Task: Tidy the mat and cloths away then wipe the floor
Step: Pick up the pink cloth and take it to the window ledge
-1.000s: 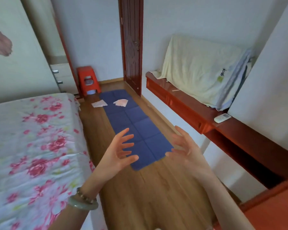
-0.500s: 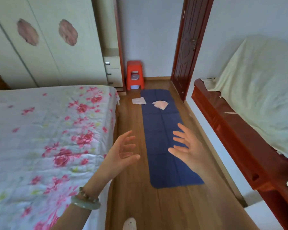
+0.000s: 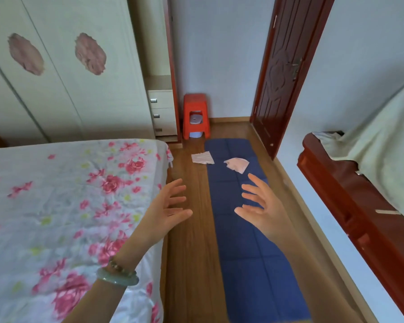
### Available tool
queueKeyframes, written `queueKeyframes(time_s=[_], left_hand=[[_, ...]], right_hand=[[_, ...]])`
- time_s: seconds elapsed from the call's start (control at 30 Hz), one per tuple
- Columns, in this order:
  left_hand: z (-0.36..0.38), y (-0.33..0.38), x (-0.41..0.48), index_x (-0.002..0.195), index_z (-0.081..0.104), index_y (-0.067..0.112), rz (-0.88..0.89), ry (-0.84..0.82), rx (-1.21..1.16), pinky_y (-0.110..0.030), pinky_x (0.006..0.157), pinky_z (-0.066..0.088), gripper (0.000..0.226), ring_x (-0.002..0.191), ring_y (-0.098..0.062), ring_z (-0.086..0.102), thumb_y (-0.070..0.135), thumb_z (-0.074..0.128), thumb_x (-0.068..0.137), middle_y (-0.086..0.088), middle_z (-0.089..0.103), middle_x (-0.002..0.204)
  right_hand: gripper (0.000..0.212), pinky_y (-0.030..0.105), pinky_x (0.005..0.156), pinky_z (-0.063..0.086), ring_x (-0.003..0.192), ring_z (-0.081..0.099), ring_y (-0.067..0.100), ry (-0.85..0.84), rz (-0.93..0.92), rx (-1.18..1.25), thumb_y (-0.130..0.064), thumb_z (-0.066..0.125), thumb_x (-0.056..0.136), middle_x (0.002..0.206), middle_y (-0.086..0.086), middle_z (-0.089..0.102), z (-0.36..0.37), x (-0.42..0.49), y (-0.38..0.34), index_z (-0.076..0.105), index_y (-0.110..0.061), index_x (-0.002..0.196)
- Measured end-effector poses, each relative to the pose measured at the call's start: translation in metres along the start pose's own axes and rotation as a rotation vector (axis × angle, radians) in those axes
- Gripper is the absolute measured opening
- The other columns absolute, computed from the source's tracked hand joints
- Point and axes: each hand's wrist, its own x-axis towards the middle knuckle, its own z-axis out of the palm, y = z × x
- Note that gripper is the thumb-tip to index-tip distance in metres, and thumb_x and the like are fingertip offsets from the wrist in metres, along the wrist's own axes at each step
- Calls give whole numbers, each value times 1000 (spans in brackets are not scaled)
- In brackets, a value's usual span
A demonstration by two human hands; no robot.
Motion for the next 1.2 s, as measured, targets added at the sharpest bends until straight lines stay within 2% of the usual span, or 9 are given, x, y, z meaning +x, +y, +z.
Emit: queueKeyframes(time_s=[0.07,0.23,0.33,0.5,0.7,0.9,1.03,1.13,1.2], left_hand=[[-11,-7,41,130,38,39,0,-17,7,-7,74,47,61,104,13,54,17,71,83,23,49,125],[-24,-30,129,132,40,34,-18,-43,7,-9,75,49,60,105,11,54,18,70,83,21,50,126],[-31,-47,187,134,40,32,-28,-61,3,-8,76,48,61,106,10,54,19,70,83,20,50,126],[-41,-74,302,134,43,30,-48,-48,4,-7,74,47,59,106,2,56,17,70,83,17,51,127],[-50,-89,440,134,42,30,-76,-32,40,-5,73,47,56,108,-4,56,19,68,85,14,50,126],[-64,-107,551,134,43,28,-101,-53,10,-4,71,47,57,104,0,56,18,69,84,21,50,120],[-78,-128,631,134,42,26,-128,-91,-26,-3,69,46,59,101,2,56,13,71,83,23,49,118],[-88,-146,702,131,42,28,-107,-155,-35,-4,70,46,60,97,11,57,10,72,82,22,50,116],[-96,-158,752,129,42,28,-99,-196,-49,-7,71,48,61,98,9,58,8,73,81,21,52,116]], right_hand=[[76,13,85,50,116,53,3,6,-2,-1,-9,75,77,126,-14,52,7,40,2,35,-35,137],[77,14,84,51,116,52,4,19,39,-27,-10,73,79,127,-13,51,15,131,10,34,-30,142],[75,10,79,50,115,53,4,30,41,-33,-10,73,79,126,-11,51,17,192,22,34,-32,140],[72,9,75,50,114,54,9,59,46,-22,-7,73,79,125,-7,53,15,310,50,35,-38,132],[73,9,72,49,112,54,6,59,65,16,-5,73,78,124,-6,54,7,452,65,36,-34,134],[73,12,78,51,112,56,7,78,93,-13,-6,73,78,122,-5,55,8,567,74,37,-30,136],[73,21,82,51,112,57,9,98,135,-20,-6,74,78,118,-12,55,15,637,88,37,-31,136],[73,28,87,50,112,57,11,147,152,-17,-8,75,76,121,-9,55,24,693,101,38,-37,132],[72,24,83,50,112,57,13,201,164,-9,-8,75,77,122,-7,55,31,731,106,38,-36,131]])
